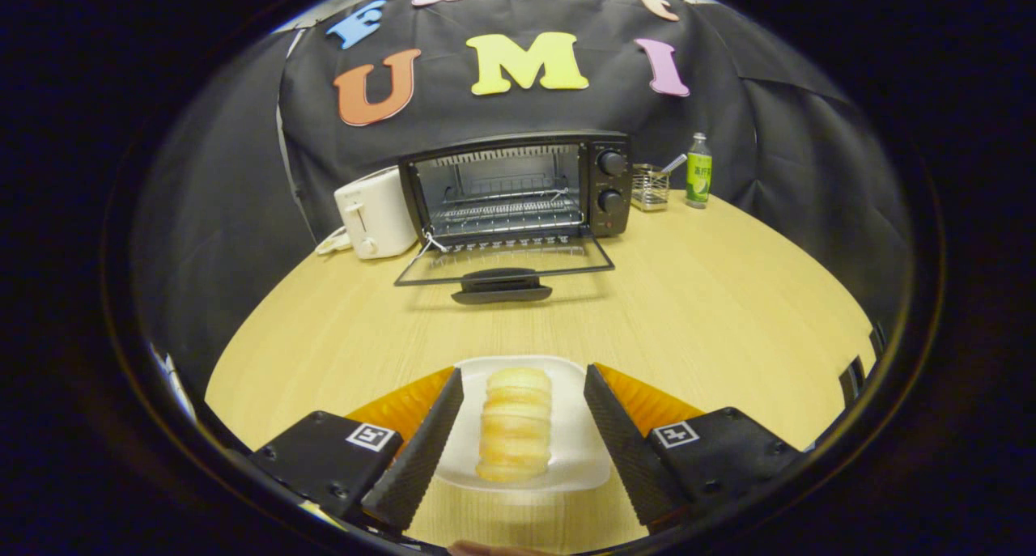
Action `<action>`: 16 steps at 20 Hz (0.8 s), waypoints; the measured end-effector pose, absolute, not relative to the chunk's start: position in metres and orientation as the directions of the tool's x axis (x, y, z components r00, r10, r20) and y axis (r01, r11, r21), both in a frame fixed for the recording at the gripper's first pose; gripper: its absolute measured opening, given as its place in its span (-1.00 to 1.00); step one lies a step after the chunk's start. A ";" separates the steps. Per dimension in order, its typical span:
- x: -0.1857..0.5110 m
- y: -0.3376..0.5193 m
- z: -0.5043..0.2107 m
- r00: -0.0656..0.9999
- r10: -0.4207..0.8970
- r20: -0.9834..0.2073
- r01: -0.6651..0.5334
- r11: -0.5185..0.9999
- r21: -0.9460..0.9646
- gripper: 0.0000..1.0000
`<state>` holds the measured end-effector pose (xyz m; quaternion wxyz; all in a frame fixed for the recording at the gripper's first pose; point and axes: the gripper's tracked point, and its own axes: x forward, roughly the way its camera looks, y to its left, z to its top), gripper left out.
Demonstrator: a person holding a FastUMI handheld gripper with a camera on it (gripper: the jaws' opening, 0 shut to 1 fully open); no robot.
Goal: Open the toaster oven, put the food inside, and close the toaster oven door.
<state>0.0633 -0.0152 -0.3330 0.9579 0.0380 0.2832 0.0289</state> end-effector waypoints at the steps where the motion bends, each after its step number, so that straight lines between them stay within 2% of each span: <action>1: 0.056 -0.015 -0.339 0.834 0.081 -0.546 -0.028 0.994 0.106 1.00; 4: 0.044 -0.003 -0.350 0.824 0.137 -0.550 -0.048 0.984 0.174 0.98; 8: 0.039 -0.010 -0.370 0.805 0.126 -0.579 -0.032 0.985 0.170 0.97; 13: 0.030 -0.002 -0.377 0.781 0.158 -0.605 -0.057 0.982 0.183 0.78; 16: 0.031 -0.004 -0.380 0.782 0.152 -0.605 -0.068 0.985 0.159 0.59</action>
